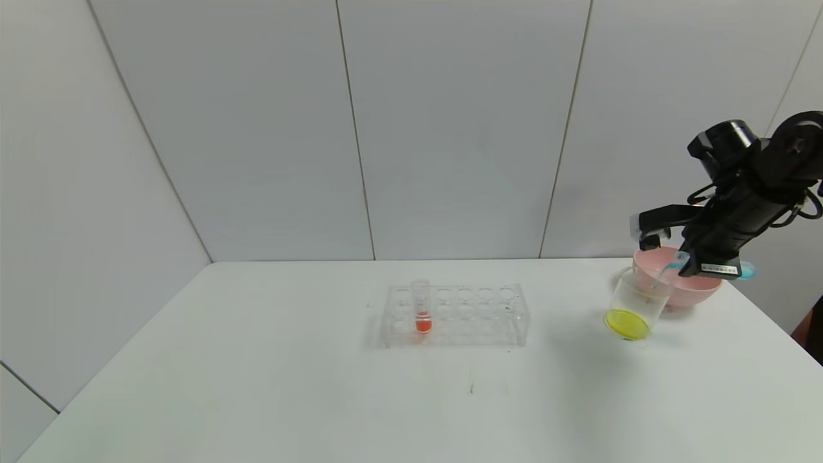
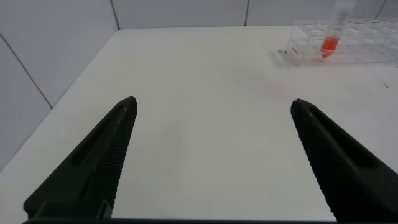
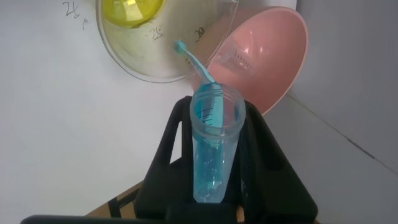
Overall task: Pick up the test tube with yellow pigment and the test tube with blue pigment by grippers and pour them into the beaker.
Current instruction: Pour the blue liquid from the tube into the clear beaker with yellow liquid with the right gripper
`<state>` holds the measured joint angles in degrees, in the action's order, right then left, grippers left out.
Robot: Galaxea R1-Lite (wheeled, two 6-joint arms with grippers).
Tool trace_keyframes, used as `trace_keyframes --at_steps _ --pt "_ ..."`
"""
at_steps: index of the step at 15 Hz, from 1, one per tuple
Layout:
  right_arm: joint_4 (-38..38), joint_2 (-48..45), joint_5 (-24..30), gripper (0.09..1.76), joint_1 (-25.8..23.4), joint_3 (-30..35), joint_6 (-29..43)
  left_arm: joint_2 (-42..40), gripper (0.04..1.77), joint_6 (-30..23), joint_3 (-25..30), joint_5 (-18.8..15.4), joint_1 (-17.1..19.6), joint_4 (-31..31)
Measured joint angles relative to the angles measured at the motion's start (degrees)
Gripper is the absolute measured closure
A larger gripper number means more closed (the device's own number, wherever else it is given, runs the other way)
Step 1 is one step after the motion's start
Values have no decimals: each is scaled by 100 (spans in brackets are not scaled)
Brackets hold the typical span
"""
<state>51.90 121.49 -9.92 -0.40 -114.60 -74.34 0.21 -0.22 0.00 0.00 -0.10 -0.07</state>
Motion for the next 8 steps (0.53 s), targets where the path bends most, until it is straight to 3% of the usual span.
trace_keyframes --at_steps 8 --pt "-30 -22 -534 136 230 0 -68 0 5 0 0 0 0 0"
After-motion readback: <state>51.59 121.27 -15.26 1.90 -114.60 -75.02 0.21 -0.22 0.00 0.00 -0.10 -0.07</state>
